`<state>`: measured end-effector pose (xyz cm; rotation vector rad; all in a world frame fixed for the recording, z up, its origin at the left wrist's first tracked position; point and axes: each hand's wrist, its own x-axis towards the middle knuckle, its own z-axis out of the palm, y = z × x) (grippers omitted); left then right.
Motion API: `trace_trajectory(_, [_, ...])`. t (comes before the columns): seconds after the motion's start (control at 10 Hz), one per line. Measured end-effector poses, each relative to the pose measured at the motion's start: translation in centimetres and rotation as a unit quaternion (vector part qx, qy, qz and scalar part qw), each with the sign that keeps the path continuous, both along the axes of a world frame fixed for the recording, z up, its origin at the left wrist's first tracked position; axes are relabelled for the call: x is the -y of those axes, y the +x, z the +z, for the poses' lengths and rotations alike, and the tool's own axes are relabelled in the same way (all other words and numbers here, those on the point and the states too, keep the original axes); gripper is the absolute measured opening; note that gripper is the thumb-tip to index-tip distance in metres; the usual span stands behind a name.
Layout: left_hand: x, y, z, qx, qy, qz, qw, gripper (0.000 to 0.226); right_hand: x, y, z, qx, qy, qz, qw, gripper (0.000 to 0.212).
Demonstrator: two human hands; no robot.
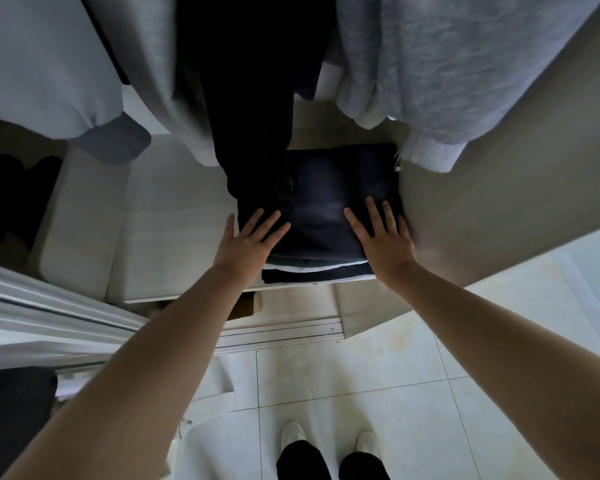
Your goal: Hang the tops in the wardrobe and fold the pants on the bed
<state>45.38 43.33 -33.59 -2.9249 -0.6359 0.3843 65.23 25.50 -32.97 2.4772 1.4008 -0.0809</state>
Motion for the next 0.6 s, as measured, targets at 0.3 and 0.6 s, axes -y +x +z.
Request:
trace_trajectory(0.3, [3.0,-3.6,2.3,0.006,-0.079,0.087,0.993,0.079,2.7,-2.4,2.9,-0.012,-0.031,0.019,0.999,0.095])
trace_trajectory(0.6, [11.2,-10.3,6.3,0.108,-0.105,0.152,0.977,0.063,9.5,-8.5,7.3,-0.059,0.043,0.081,0.994,0.075])
